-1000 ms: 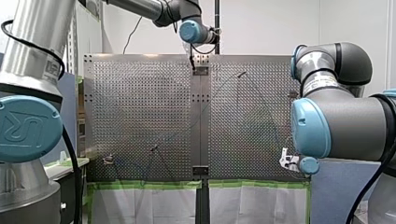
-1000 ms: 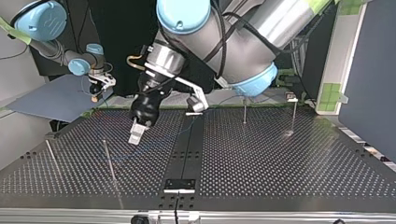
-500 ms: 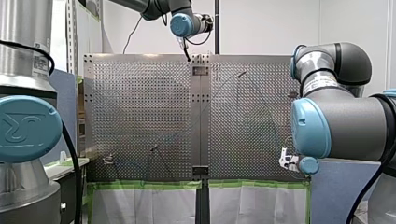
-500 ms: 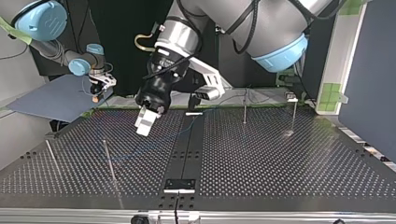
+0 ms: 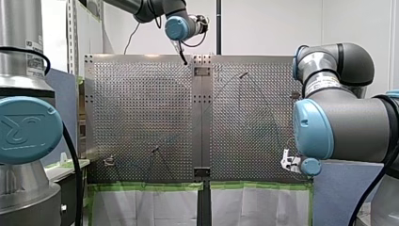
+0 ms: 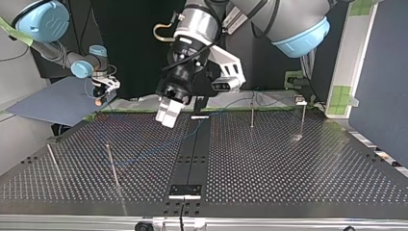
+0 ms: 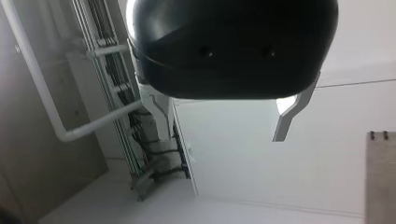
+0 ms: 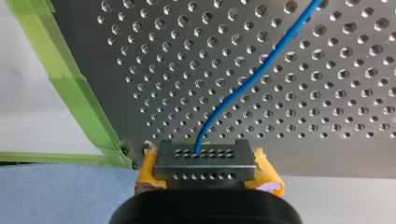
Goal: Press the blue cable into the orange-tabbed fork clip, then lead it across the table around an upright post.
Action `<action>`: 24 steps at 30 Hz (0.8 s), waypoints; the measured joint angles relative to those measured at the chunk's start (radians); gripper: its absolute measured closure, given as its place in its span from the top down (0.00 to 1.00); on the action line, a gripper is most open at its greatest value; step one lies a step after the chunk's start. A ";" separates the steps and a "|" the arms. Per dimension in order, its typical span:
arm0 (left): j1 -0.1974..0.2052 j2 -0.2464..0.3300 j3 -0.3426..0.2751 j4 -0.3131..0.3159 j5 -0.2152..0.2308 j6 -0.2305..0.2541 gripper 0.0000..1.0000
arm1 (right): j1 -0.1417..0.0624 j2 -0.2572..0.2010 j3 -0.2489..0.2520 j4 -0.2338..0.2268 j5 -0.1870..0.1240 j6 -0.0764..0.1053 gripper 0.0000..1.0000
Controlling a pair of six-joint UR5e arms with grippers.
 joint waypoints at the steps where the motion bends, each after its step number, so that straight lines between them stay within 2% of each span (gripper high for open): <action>1: 0.002 0.000 -0.011 0.004 -0.004 -0.006 1.00 | 0.000 0.000 0.000 0.000 0.000 0.000 0.00; 14: 0.006 -0.001 -0.123 0.014 -0.016 -0.072 1.00 | 0.006 0.000 -0.003 0.000 -0.001 0.000 0.00; 24: 0.008 -0.002 -0.216 0.015 -0.017 -0.089 1.00 | 0.012 0.000 -0.005 0.002 -0.002 0.000 0.00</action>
